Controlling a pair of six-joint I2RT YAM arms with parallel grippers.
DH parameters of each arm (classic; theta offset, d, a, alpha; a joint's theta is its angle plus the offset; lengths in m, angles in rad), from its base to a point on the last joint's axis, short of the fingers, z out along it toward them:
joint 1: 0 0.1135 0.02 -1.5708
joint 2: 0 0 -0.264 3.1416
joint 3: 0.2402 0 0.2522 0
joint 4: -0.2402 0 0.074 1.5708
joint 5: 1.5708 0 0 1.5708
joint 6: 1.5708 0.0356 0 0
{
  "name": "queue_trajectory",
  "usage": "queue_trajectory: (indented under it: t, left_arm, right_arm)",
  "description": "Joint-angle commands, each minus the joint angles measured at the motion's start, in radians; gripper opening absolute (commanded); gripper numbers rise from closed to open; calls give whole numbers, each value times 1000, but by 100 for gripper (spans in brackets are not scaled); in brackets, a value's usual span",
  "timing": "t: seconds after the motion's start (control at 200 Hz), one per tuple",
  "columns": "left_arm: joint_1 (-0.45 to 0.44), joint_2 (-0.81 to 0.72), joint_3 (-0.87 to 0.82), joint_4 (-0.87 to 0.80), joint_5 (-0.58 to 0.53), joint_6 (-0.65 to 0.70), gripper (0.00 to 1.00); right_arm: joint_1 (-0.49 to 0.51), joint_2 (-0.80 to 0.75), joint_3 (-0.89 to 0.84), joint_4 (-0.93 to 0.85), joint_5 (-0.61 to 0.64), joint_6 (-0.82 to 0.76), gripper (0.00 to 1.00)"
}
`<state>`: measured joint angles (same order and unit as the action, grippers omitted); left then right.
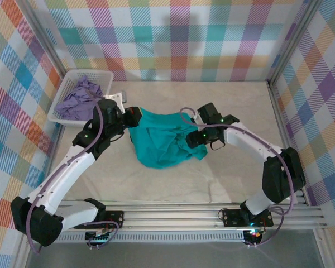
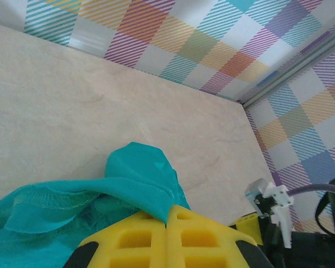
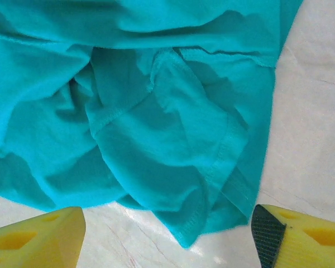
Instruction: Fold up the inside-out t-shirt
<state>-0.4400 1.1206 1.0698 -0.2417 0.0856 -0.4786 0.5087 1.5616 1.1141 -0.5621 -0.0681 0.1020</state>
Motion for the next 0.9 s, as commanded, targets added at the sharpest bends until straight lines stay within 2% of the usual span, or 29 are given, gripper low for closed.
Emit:
queue_trajectory:
  t: [0.0, 0.11, 0.195, 0.3, 0.45, 0.575, 0.635, 0.735, 0.78, 0.815, 0.895]
  left_arm:
    - [-7, -20, 10, 4, 3, 14, 0]
    - [-9, -19, 23, -11, 26, 7, 0]
    - [-15, -20, 29, -17, 55, -9, 0]
    - [-22, -32, 27, -24, 63, -28, 0]
    - [-23, -51, 35, -71, 38, -35, 0]
    - [-23, -50, 45, -94, 14, -31, 0]
    - [-23, -43, 47, -88, 17, -33, 0]
    - [-22, -27, 50, -73, 35, -37, 0]
    - [-22, -20, 51, -70, 39, -37, 0]
    - [-22, -16, 53, -70, 40, -34, 7]
    - [-22, -23, 45, -66, 48, -18, 34]
  right_arm:
    - [30, -14, -37, 182, -135, 39, 77]
    - [77, -104, -37, 365, -246, -29, 76]
    - [128, -146, -52, 544, -264, -95, 78]
    - [176, -105, -72, 784, -252, -121, 80]
    - [249, 13, -2, 914, -304, -161, 79]
    - [313, 55, -1, 989, -265, -189, 74]
    - [318, 64, 0, 1010, -246, -167, 63]
    - [316, 46, -11, 1016, -180, -146, 20]
    - [303, 17, -28, 996, -156, -132, 7]
    - [282, -16, -40, 944, -159, -112, 3]
    - [218, -115, -104, 789, -152, -66, 0]
